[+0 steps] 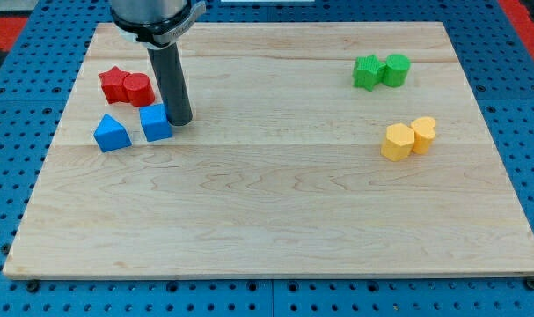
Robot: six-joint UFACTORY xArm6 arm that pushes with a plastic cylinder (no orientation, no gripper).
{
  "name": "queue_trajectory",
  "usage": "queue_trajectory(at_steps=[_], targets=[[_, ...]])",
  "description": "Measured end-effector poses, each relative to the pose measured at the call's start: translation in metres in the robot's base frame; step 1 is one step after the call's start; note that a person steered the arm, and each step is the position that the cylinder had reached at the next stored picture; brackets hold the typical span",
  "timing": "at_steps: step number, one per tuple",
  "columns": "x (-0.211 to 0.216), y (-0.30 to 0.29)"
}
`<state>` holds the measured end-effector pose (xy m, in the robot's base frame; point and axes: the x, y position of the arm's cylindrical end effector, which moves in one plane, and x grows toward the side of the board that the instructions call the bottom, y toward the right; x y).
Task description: Move the arm towards top left
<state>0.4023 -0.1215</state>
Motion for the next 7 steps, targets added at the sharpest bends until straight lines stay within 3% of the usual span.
queue_trajectory(at_steps=[4, 7], targets=[[0.002, -0.022], [0.002, 0.011]])
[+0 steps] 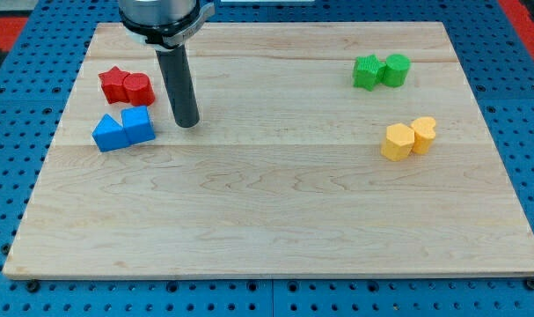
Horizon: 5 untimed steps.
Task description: Move the arm towards top left
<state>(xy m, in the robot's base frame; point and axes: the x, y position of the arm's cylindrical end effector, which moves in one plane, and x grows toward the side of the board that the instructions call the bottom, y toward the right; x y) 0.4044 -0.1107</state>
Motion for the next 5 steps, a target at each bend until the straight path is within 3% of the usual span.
queue_trajectory(at_steps=[5], targets=[[-0.0047, 0.0000]])
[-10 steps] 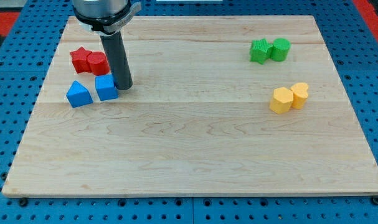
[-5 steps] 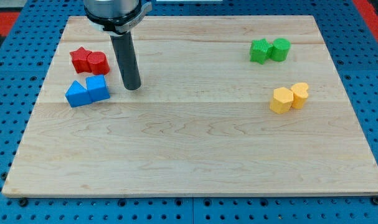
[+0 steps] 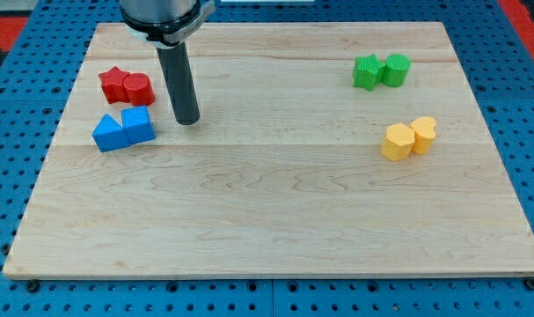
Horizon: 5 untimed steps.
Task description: Move the arm towards top left
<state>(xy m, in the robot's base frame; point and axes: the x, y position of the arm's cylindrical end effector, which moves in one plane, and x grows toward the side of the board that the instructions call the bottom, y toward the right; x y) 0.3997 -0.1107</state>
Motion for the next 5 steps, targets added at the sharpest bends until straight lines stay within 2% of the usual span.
queue_trajectory(at_steps=[4, 5], targets=[[-0.002, 0.000], [-0.050, -0.014]])
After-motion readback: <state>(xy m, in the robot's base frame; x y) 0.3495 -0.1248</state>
